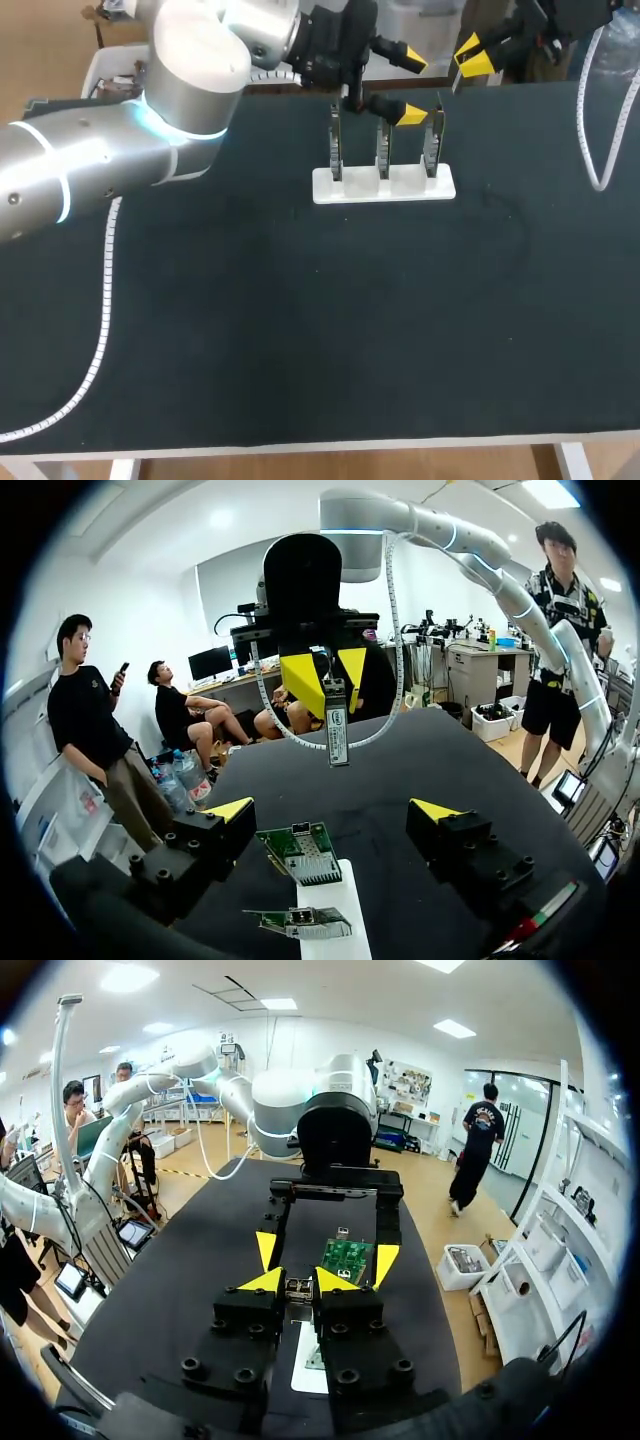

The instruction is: Pick up the optical module with the left hand, and insert it into the network port with the right hand.

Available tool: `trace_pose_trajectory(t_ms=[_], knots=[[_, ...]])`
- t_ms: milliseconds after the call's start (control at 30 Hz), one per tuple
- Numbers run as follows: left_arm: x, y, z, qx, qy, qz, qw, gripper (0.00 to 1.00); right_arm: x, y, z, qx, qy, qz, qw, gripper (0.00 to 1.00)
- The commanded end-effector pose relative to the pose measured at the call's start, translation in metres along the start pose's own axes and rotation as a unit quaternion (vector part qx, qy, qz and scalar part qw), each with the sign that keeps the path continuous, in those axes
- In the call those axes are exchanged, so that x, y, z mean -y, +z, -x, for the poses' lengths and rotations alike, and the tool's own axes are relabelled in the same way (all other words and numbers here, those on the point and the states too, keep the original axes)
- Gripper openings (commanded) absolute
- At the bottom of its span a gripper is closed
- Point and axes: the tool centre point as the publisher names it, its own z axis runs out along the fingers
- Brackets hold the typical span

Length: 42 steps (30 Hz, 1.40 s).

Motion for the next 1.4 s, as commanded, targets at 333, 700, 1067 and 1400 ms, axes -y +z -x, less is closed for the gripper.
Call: trace_pose_trajectory(t_ms=[333, 700, 1067, 1400], knots=[[0.0, 0.0, 0.001, -0.002, 0.0, 0.0, 1.0, 1.0, 0.022, 0.003, -0.01, -0.031, 0.01, 0.061, 0.998, 0.0], [0.0, 0.0, 0.001, -0.002, 0.0, 0.0, 1.0, 1.0, 0.033, 0.012, -0.012, -0.022, 0.012, 0.074, 0.997, 0.0], [0.0, 0.0, 0.001, -0.002, 0.0, 0.0, 1.0, 1.0, 0.025, 0.013, -0.014, -0.012, 0.022, 0.066, 0.998, 0.0], [0.0, 0.0, 0.001, -0.002, 0.0, 0.0, 1.0, 1.0, 0.018, 0.017, -0.021, -0.013, 0.03, 0.064, 0.997, 0.0]])
